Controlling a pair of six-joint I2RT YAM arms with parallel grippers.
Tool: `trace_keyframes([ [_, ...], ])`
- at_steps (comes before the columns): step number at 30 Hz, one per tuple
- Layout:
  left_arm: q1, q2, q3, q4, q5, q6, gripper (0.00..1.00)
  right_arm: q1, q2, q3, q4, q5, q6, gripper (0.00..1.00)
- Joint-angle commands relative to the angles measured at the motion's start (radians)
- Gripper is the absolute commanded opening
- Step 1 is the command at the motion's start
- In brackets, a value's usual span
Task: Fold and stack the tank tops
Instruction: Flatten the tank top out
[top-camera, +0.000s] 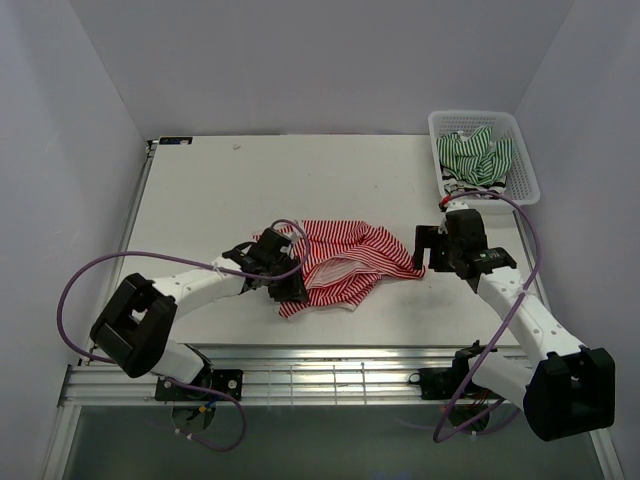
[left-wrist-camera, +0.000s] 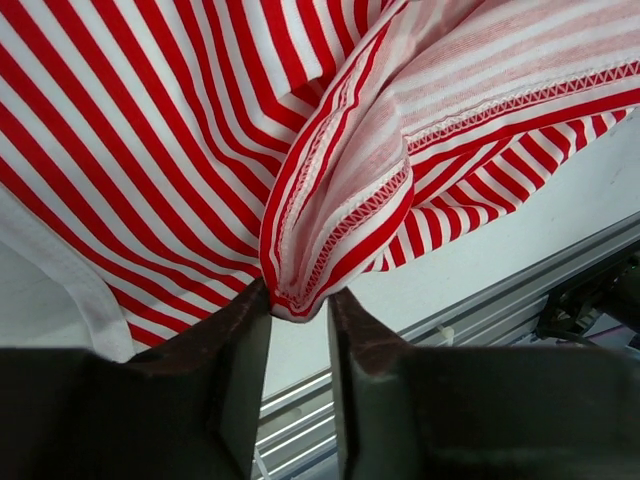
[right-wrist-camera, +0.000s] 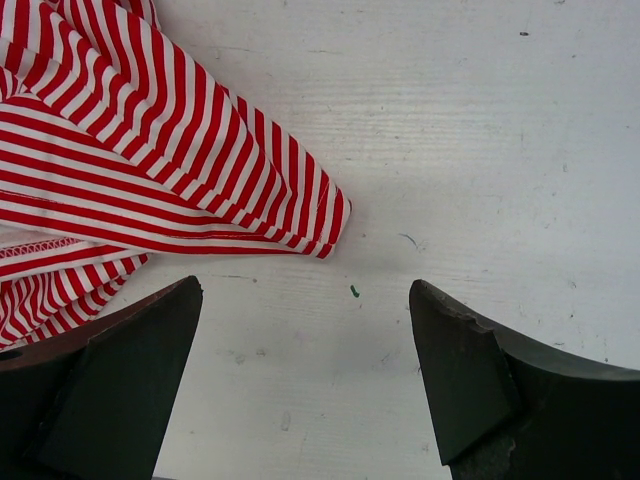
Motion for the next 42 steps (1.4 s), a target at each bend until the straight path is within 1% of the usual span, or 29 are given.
trace_keyframes([
  [1, -0.004, 0.002, 0.037, 0.027, -0.016, 0.003, 0.38, -0.006, 0.003, -0.006, 0.027, -0.012, -0.017, 0.9],
  [3, -0.006, 0.01, 0.042, 0.03, -0.013, 0.003, 0.29, -0.006, 0.005, -0.011, 0.026, -0.02, -0.02, 0.9],
  [4, -0.006, 0.013, 0.046, 0.03, -0.012, 0.001, 0.18, -0.008, 0.005, -0.012, 0.026, -0.024, -0.024, 0.9],
  [6, -0.006, 0.01, 0.052, 0.032, -0.015, 0.0, 0.0, -0.008, 0.005, -0.018, 0.023, -0.038, -0.024, 0.9],
  [10, -0.009, -0.04, 0.048, 0.044, -0.042, -0.006, 0.0, -0.008, 0.012, -0.029, 0.021, -0.06, -0.029, 0.9],
  [12, -0.009, -0.089, 0.045, 0.038, -0.061, -0.003, 0.0, -0.008, 0.018, -0.032, 0.021, -0.061, -0.037, 0.9],
  [15, -0.009, -0.172, 0.048, 0.0, -0.129, -0.011, 0.0, -0.006, 0.017, -0.03, 0.021, -0.082, -0.067, 0.9],
  [17, -0.008, -0.206, 0.058, -0.042, -0.211, -0.028, 0.0, -0.005, 0.021, -0.03, 0.018, -0.118, -0.089, 0.9],
  [18, -0.009, -0.232, 0.08, -0.098, -0.241, -0.035, 0.0, 0.012, 0.032, -0.029, 0.015, -0.115, -0.096, 0.9],
  [19, -0.009, -0.243, 0.094, -0.131, -0.331, -0.041, 0.0, 0.026, 0.04, -0.027, 0.012, -0.109, -0.101, 0.9],
  [21, -0.009, -0.267, 0.123, -0.227, -0.412, -0.061, 0.0, 0.076, 0.063, -0.02, 0.011, -0.096, -0.118, 0.9],
  [22, -0.009, -0.274, 0.155, -0.26, -0.451, -0.068, 0.0, 0.09, 0.069, -0.015, 0.011, -0.098, -0.123, 0.9],
  [23, -0.006, -0.278, 0.17, -0.289, -0.523, -0.074, 0.0, 0.103, 0.074, -0.008, 0.009, -0.098, -0.126, 0.9],
  [24, -0.008, -0.281, 0.187, -0.342, -0.556, -0.084, 0.0, 0.112, 0.08, -0.006, 0.011, -0.096, -0.13, 0.9],
  [27, -0.006, -0.28, 0.249, -0.431, -0.665, -0.091, 0.0, 0.167, 0.075, -0.004, 0.024, -0.069, -0.143, 0.9],
  [30, -0.006, -0.271, 0.293, -0.473, -0.712, -0.094, 0.0, 0.207, 0.078, -0.009, 0.067, -0.083, -0.141, 0.9],
  [33, -0.006, -0.269, 0.306, -0.466, -0.694, -0.086, 0.0, 0.303, 0.103, -0.009, 0.084, -0.078, -0.139, 0.9],
  [42, -0.006, -0.267, 0.28, -0.464, -0.694, -0.091, 0.0, 0.458, 0.202, 0.009, 0.099, 0.0, -0.147, 0.9],
])
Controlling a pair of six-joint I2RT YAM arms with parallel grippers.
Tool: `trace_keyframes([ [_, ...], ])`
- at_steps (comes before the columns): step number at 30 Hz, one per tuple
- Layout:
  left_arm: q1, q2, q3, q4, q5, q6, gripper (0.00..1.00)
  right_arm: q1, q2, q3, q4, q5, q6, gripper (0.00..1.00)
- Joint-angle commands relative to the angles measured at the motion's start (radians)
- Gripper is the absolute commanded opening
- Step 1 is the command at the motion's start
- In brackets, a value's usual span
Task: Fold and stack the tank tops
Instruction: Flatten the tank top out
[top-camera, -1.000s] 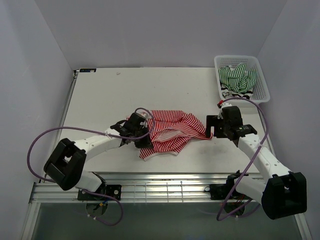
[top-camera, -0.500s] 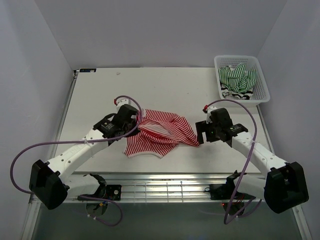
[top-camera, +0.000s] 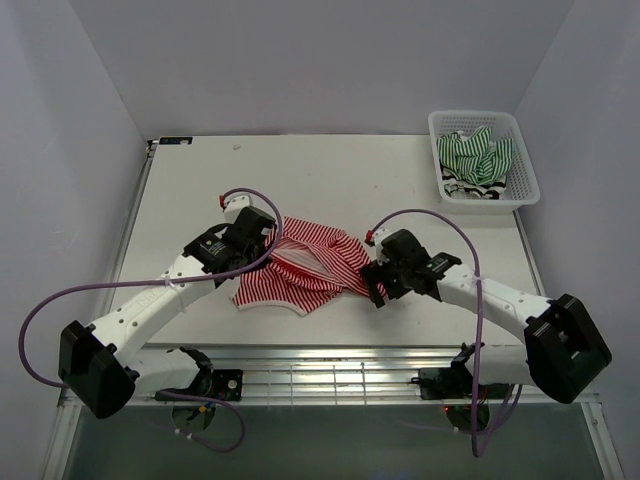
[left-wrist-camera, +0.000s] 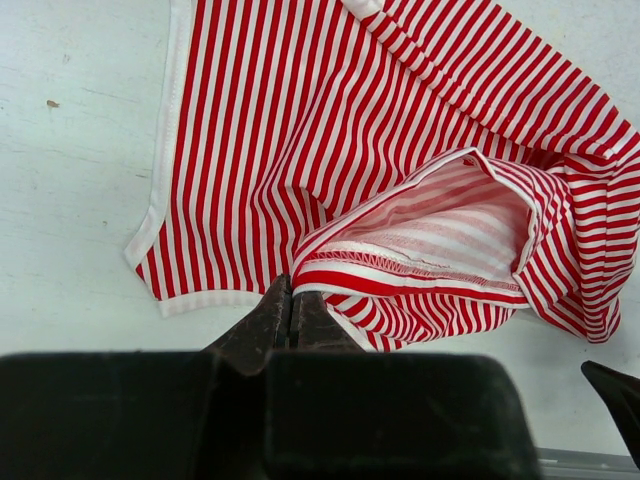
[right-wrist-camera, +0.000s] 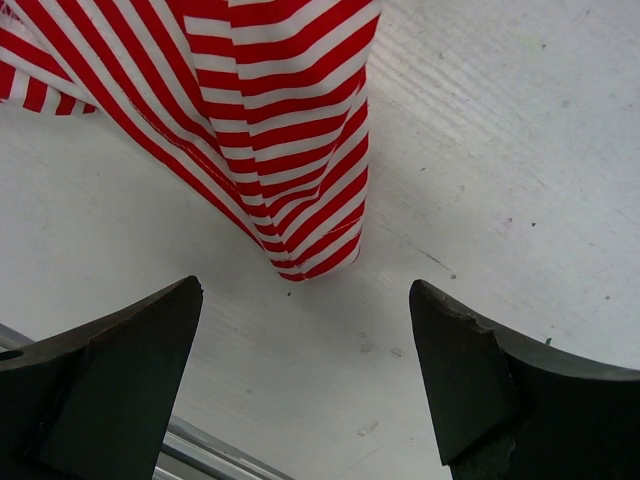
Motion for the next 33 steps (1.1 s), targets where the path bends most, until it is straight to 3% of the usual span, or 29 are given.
trace_keyframes([
  [1, -0.001, -0.013, 0.004, -0.013, -0.03, -0.008, 0.0, 0.043, 0.018, 0.04, 0.048, 0.049, -0.007, 0.9],
  [9, -0.001, -0.025, -0.016, -0.013, -0.02, -0.012, 0.0, 0.043, 0.075, 0.038, 0.095, 0.123, 0.028, 1.0],
  [14, -0.002, -0.018, -0.017, -0.013, -0.018, -0.016, 0.0, 0.045, 0.132, 0.057, 0.097, 0.12, 0.031, 0.92],
  [16, -0.002, -0.016, -0.019, -0.013, -0.017, -0.016, 0.0, 0.045, 0.144, 0.063, 0.098, 0.131, 0.037, 0.81],
  [17, -0.001, -0.015, -0.02, -0.013, -0.017, -0.016, 0.0, 0.043, 0.144, 0.064, 0.098, 0.132, 0.039, 0.67],
  [18, -0.002, -0.016, -0.021, -0.013, -0.017, -0.016, 0.0, 0.043, 0.14, 0.066, 0.098, 0.138, 0.051, 0.61],
  [23, -0.002, -0.01, -0.027, -0.013, -0.021, -0.022, 0.0, 0.039, 0.12, 0.055, 0.095, 0.119, 0.062, 0.33],
  [28, -0.002, -0.01, -0.028, -0.013, -0.029, -0.023, 0.0, -0.003, 0.132, 0.041, 0.086, 0.082, 0.07, 0.16],
  [33, -0.002, -0.021, -0.022, -0.016, -0.044, -0.02, 0.0, -0.046, 0.121, 0.058, 0.077, 0.047, 0.076, 0.08],
])
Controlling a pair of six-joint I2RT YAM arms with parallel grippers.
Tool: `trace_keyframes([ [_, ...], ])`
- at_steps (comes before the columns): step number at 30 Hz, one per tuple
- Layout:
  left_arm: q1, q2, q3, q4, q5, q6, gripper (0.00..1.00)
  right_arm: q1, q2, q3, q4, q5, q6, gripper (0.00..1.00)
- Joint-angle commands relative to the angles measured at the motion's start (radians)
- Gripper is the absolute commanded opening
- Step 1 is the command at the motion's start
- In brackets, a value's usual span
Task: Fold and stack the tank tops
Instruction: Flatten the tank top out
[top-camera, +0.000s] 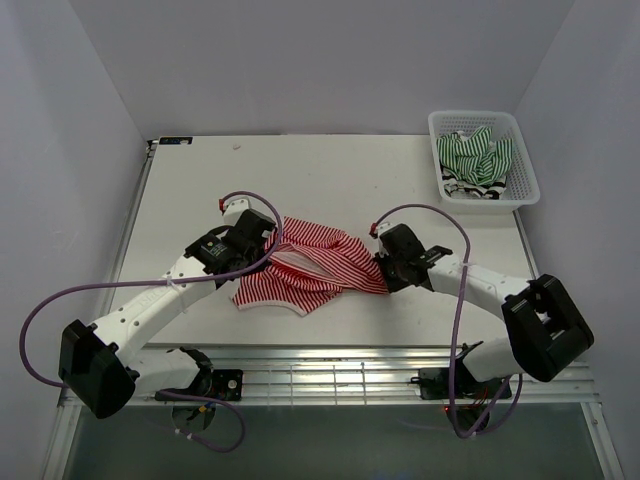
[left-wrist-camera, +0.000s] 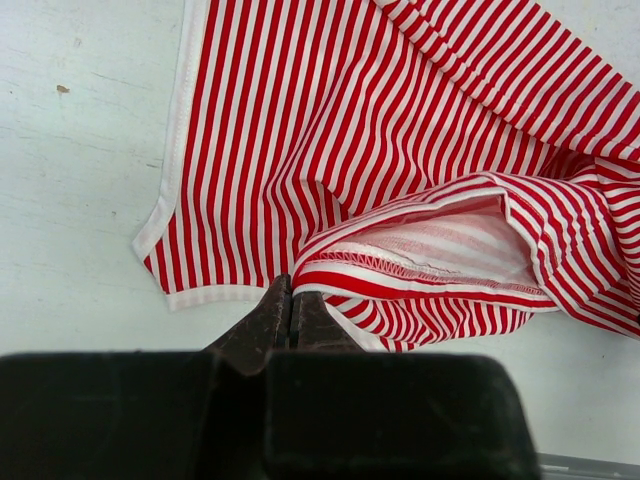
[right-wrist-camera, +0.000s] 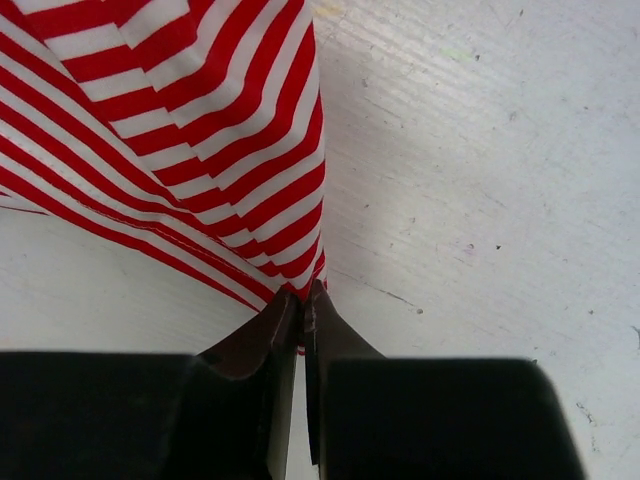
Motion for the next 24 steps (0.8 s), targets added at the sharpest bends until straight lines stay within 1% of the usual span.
trace_keyframes([
  [1, -0.001, -0.021, 0.005, -0.008, -0.038, -0.004, 0.0, -0.026, -0.031, 0.046, -0.001, -0.039, 0.012, 0.08],
  [3, -0.002, -0.026, 0.042, -0.024, -0.049, -0.004, 0.0, -0.038, -0.074, 0.083, -0.011, -0.079, 0.018, 0.08],
  [4, -0.002, -0.026, 0.064, -0.03, -0.07, -0.002, 0.0, -0.046, -0.097, 0.129, -0.014, -0.101, 0.024, 0.08],
  [5, -0.002, -0.028, 0.088, -0.034, -0.083, 0.001, 0.0, -0.058, -0.119, 0.152, -0.016, -0.157, 0.031, 0.08],
  [7, -0.002, -0.035, 0.174, -0.045, -0.133, 0.007, 0.0, -0.118, -0.189, 0.24, -0.022, -0.211, 0.074, 0.08],
  [8, -0.002, -0.04, 0.206, -0.045, -0.147, 0.027, 0.0, -0.147, -0.212, 0.273, -0.024, -0.273, 0.091, 0.08],
  [9, -0.002, -0.046, 0.281, -0.048, -0.166, 0.041, 0.0, -0.211, -0.258, 0.304, -0.022, -0.301, 0.129, 0.08],
  [10, -0.001, -0.045, 0.324, -0.053, -0.199, 0.068, 0.0, -0.276, -0.292, 0.366, -0.021, -0.353, 0.146, 0.08],
  [11, -0.002, -0.046, 0.367, -0.053, -0.216, 0.068, 0.0, -0.276, -0.292, 0.399, -0.022, -0.38, 0.157, 0.08],
  [12, -0.001, -0.038, 0.466, -0.053, -0.241, 0.102, 0.0, -0.328, -0.314, 0.432, -0.024, -0.398, 0.179, 0.08],
  [13, -0.001, -0.035, 0.516, -0.051, -0.279, 0.12, 0.0, -0.348, -0.32, 0.5, -0.025, -0.432, 0.192, 0.08],
  [15, -0.001, -0.023, 0.615, -0.038, -0.302, 0.183, 0.0, -0.388, -0.315, 0.578, -0.045, -0.472, 0.208, 0.08],
  [16, -0.002, -0.014, 0.701, -0.021, -0.302, 0.217, 0.0, -0.394, -0.314, 0.616, -0.054, -0.508, 0.223, 0.08],
  [17, -0.002, -0.011, 0.735, 0.002, -0.295, 0.257, 0.0, -0.402, -0.309, 0.691, -0.062, -0.524, 0.229, 0.08],
  [18, -0.001, -0.006, 0.768, 0.037, -0.296, 0.316, 0.0, -0.413, -0.311, 0.721, -0.071, -0.533, 0.237, 0.08],
  [19, -0.002, 0.0, 0.832, 0.053, -0.296, 0.347, 0.0, -0.416, -0.315, 0.748, -0.071, -0.53, 0.251, 0.08],
  [22, -0.001, 0.009, 0.924, 0.074, -0.301, 0.424, 0.0, -0.43, -0.329, 0.87, -0.094, -0.481, 0.263, 0.08],
  [23, -0.001, 0.011, 0.979, 0.077, -0.29, 0.441, 0.0, -0.431, -0.331, 0.899, -0.103, -0.452, 0.263, 0.08],
  [24, -0.002, 0.008, 0.996, 0.09, -0.275, 0.453, 0.0, -0.431, -0.338, 0.952, -0.117, -0.437, 0.265, 0.08],
])
